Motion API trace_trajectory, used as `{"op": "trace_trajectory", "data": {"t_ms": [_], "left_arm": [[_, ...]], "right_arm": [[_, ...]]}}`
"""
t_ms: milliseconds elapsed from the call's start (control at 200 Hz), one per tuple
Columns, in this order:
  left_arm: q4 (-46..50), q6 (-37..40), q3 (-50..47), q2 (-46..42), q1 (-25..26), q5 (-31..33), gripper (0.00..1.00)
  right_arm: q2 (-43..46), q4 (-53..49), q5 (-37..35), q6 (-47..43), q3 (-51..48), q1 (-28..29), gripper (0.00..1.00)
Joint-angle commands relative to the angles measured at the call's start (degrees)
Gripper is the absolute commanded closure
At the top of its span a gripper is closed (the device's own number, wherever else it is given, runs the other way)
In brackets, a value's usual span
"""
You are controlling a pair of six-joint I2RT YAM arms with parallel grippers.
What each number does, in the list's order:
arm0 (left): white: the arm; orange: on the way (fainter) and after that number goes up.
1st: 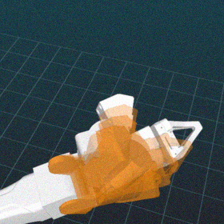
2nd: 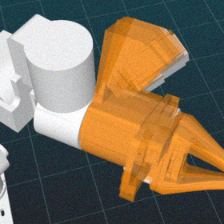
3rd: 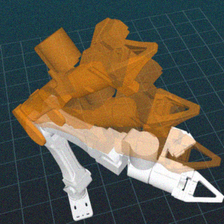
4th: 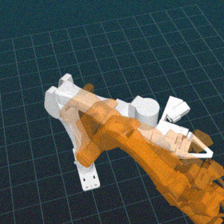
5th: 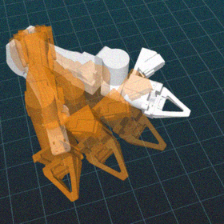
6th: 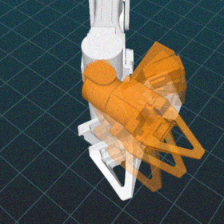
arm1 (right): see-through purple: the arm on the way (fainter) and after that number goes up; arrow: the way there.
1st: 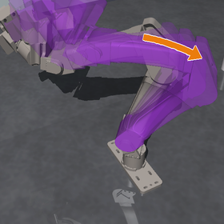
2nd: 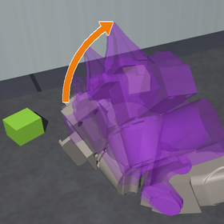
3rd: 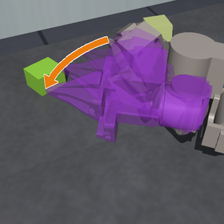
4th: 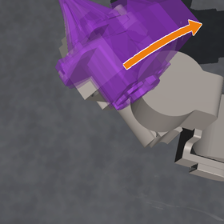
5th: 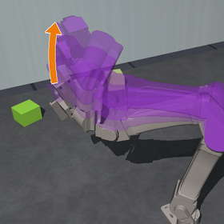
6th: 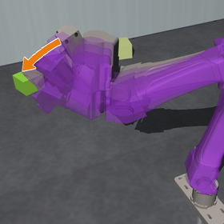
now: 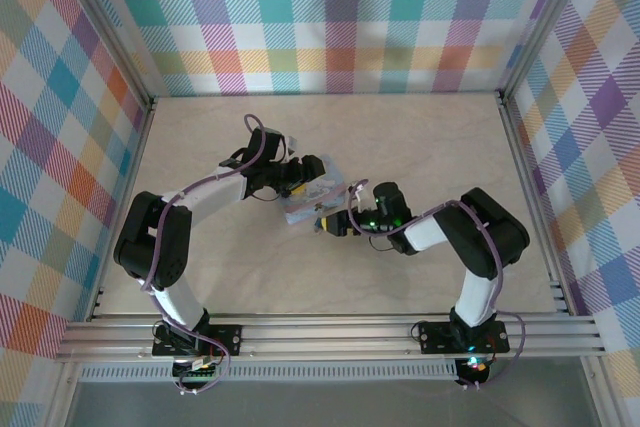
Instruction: Unlock the padlock with the key
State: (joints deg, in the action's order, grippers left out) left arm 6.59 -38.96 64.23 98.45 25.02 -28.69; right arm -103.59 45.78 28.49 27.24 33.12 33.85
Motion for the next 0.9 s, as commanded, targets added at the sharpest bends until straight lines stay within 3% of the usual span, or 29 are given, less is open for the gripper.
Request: {"op": "trace_trajectory", "data": {"t_ms": [0,480,895], "left_arm": [[0.37,0.32,-1.65,0.36,0.91,0.12,0.22],[-0.38,-0.79,-2.66,0.32,1.62,1.61,0.22],[-0.84,-1.23,-2.7,0.55,2.05,1.89,0.22]], "right_arm": [[-1.82,1.77,3.87,0.09,2.41,0.43,0.28],[-9.38,6.9,6.55,3.06,6.34,0.38,0.34],[-10.84,7.63,8.97,3.13,6.79,0.43,0.42]]}}
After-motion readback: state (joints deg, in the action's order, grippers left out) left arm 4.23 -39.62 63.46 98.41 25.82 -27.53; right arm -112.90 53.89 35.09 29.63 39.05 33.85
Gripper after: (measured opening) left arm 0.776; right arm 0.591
